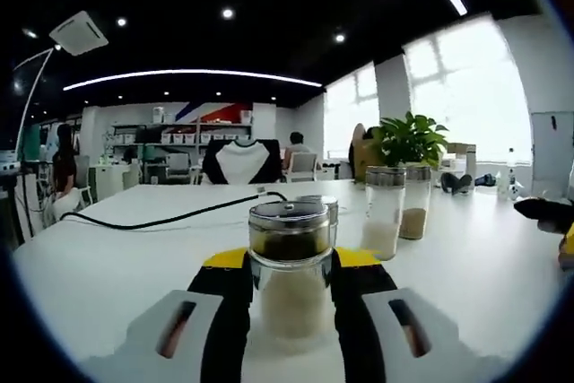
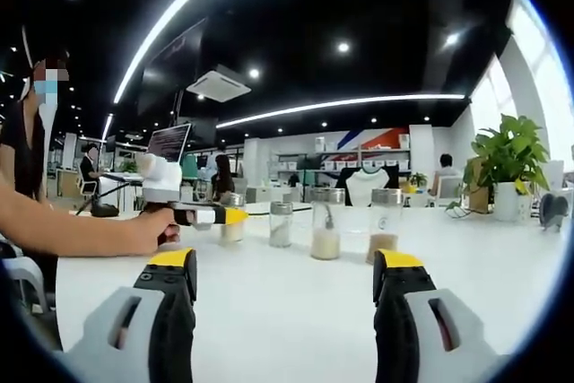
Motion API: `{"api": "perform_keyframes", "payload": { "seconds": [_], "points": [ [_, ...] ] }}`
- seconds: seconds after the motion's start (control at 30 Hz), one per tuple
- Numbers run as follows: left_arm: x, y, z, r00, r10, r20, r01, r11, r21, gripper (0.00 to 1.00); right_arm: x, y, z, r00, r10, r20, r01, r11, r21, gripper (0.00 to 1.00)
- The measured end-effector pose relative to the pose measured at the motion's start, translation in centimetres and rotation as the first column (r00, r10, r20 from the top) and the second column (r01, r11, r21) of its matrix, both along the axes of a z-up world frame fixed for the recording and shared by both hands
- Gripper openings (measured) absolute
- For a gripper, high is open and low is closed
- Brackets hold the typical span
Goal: Rotate the seasoning bottle until the label or dispensing opening points toward the visible target arrow and the bottle remains upright within the marked orientation range
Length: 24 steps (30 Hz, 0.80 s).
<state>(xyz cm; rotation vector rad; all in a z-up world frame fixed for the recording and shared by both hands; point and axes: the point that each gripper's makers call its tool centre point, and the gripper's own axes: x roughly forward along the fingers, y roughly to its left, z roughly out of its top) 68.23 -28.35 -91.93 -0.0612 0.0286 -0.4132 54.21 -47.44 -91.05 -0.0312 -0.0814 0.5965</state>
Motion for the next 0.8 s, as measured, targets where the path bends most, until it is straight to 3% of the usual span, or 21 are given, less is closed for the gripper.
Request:
{"api": "perform_keyframes", "payload": {
  "seconds": [0.23, 0.47, 0.6, 0.67, 0.8],
  "points": [
    [-3.0, -1.5, 1.0, 0.994, -0.104, 0.020, 0.104, 0.994, -0.008, 0.36, 0.0, 0.2, 0.0, 1.000, 0.010, 0.002, -0.010, 1.000, -0.006, 0.80],
    [-5.8, -3.5, 1.2, 0.974, -0.225, 0.024, 0.226, 0.974, -0.002, 0.36, -0.5, 1.1, 0.1, 0.998, 0.070, 0.004, -0.070, 0.998, 0.000, 0.72],
    [-7.2, -5.1, 1.4, 0.945, -0.326, 0.040, 0.326, 0.945, 0.013, 0.36, -0.7, 1.0, 0.7, 0.996, 0.086, 0.025, -0.087, 0.996, 0.025, 0.68],
    [-8.0, -5.9, 1.5, 0.927, -0.373, 0.033, 0.373, 0.928, -0.011, 0.36, -0.8, 1.6, 0.6, 0.992, 0.127, -0.003, -0.127, 0.991, 0.039, 0.68],
    [-9.7, -7.3, 1.5, 0.894, -0.446, 0.044, 0.444, 0.895, 0.038, 0.36, -1.1, 2.6, 0.6, 0.986, 0.165, -0.003, -0.165, 0.986, 0.011, 0.64]
  ]
}}
